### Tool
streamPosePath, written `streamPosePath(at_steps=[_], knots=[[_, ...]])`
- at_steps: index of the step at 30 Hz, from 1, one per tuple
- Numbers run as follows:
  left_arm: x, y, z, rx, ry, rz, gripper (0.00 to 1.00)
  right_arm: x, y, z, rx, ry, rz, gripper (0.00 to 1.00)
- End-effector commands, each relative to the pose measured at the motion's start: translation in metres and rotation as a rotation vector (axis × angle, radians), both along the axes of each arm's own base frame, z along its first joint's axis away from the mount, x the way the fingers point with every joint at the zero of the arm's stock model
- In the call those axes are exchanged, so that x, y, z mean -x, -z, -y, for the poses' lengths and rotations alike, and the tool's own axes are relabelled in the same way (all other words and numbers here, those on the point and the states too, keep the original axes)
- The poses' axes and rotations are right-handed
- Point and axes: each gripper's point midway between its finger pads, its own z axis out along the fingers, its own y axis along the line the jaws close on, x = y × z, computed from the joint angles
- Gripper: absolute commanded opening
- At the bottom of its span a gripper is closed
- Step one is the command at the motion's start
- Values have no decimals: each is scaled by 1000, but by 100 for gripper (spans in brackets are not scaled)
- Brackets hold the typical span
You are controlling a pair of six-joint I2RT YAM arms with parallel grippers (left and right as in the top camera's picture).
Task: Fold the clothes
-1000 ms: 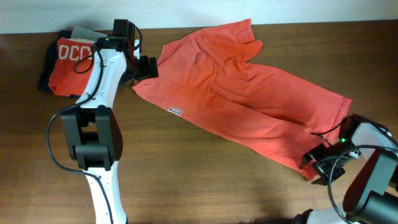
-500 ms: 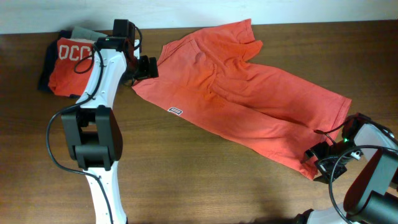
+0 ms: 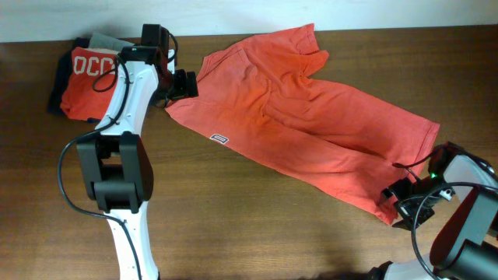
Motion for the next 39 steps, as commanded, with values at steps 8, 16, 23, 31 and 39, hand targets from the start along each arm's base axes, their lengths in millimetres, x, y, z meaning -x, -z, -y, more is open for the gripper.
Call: streamPosePath(at_steps=[8, 16, 23, 31, 39], knots=[[0, -2, 3, 5, 13, 5, 99, 20, -14, 28, 17, 147, 45, 84], [0, -2, 3, 5, 13, 5, 99, 15, 13, 1, -94, 147, 183, 92], [0, -2, 3, 5, 13, 5, 99, 11, 24, -1, -85, 146, 228, 60], [0, -2, 3, 5, 13, 5, 99, 4, 21, 15, -25, 96, 250, 4], [0, -2, 3, 5, 13, 5, 99, -4, -1, 61, 149, 39, 196, 4]])
